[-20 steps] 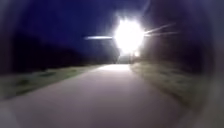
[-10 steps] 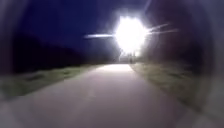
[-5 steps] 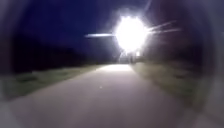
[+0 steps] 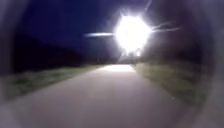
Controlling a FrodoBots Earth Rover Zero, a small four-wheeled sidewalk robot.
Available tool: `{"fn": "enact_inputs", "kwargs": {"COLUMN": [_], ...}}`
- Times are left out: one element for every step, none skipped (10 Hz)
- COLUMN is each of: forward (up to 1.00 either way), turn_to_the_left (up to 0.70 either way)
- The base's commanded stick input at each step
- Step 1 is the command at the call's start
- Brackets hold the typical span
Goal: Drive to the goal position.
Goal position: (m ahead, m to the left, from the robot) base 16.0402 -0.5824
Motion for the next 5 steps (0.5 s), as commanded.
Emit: {"fn": "enact_inputs", "kwargs": {"forward": [1.0, 1.0, 1.0, 1.0, 1.0], "turn_to_the_left": [0.0, 0.0, 0.0, 0.0, 0.0]}}
